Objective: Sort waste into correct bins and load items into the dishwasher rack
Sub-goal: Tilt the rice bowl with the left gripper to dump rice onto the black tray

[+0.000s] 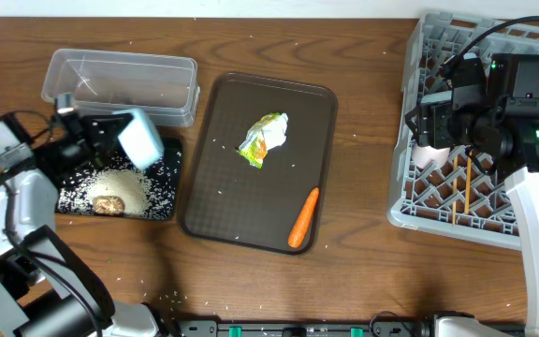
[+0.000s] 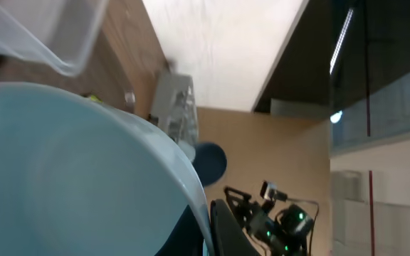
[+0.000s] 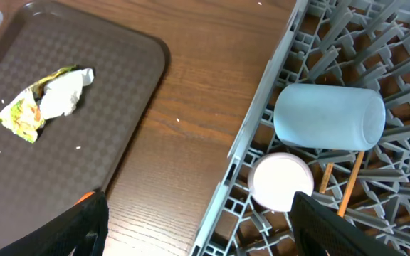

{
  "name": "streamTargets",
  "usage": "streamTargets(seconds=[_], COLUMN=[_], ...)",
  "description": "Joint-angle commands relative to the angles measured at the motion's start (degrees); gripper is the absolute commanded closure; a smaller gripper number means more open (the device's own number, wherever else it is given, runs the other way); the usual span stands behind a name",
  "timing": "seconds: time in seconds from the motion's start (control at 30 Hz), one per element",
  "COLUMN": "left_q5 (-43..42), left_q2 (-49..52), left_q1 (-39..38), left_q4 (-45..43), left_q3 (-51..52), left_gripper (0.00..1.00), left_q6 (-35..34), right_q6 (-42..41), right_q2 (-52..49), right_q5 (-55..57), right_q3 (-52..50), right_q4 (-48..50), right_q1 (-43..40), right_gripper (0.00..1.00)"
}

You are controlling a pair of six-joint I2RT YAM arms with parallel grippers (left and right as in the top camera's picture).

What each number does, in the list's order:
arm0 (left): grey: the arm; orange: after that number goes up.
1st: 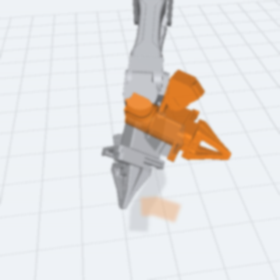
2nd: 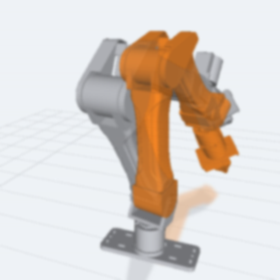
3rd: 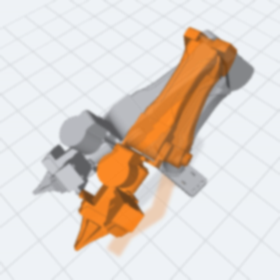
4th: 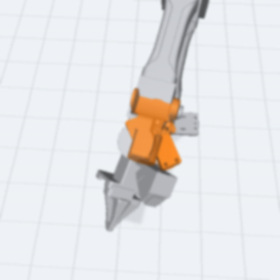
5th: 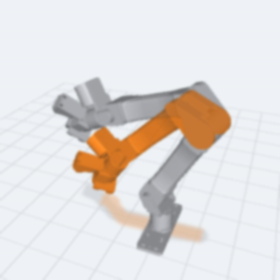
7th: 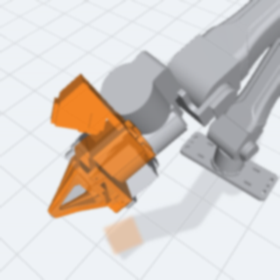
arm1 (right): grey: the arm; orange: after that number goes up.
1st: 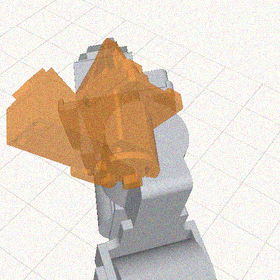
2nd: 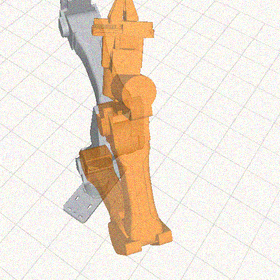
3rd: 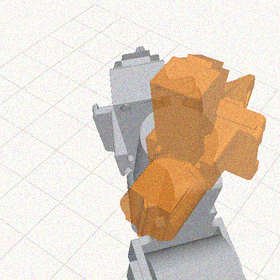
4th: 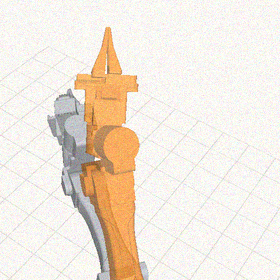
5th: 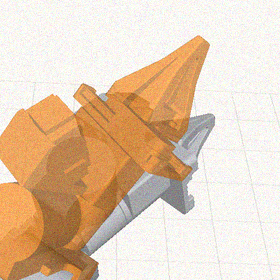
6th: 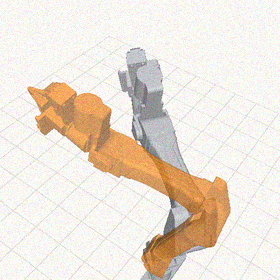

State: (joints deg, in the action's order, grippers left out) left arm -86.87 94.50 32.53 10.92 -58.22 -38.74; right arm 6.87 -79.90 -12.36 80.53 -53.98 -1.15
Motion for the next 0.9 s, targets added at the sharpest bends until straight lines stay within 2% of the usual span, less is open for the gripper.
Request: streamTargets(seconds=[0.0,0.07,0.1,0.17,0.3,0.53,0.87], left_q5=[3.2,15.3,23.7,34.3,36.5,44.4,59.8], left_q2=[-0.3,-0.3,-0.3,-0.3,-0.5,-5.9,-22.4], left_q1=[-0.9,-1.5,-2.0,-3.5,-7.6,-13.7,-19.3], left_q4=[0.2,2.8,4.9,7.2,6.8,6.0,11.1], left_q3=[-0.1,-0.1,-0.1,-0.1,-0.2,-0.4,-0.5], left_gripper=[0.94,0.94,0.94,0.94,0.94,0.94,0.94], left_q6=[5.6,11.2,11.8,13.4,17.6,17.7,20.4], right_q6=[-0.6,-0.6,-0.6,-0.6,-0.6,-0.6,-0.6], right_q2=[0.0,0.0,0.0,0.0,0.0,0.0,0.0], right_q5=[0.3,0.3,0.3,0.4,1.7,1.6,1.6], right_q3=[0.0,0.0,0.0,0.0,0.0,0.0,0.0], right_q4=[0.0,-0.3,-0.5,-1.1,-1.6,-1.7,-1.5], right_q1=[0.4,0.4,0.4,0.4,0.4,0.4,0.4], right_gripper=[0.25,0.25,0.25,0.25,0.25,0.24,0.23])
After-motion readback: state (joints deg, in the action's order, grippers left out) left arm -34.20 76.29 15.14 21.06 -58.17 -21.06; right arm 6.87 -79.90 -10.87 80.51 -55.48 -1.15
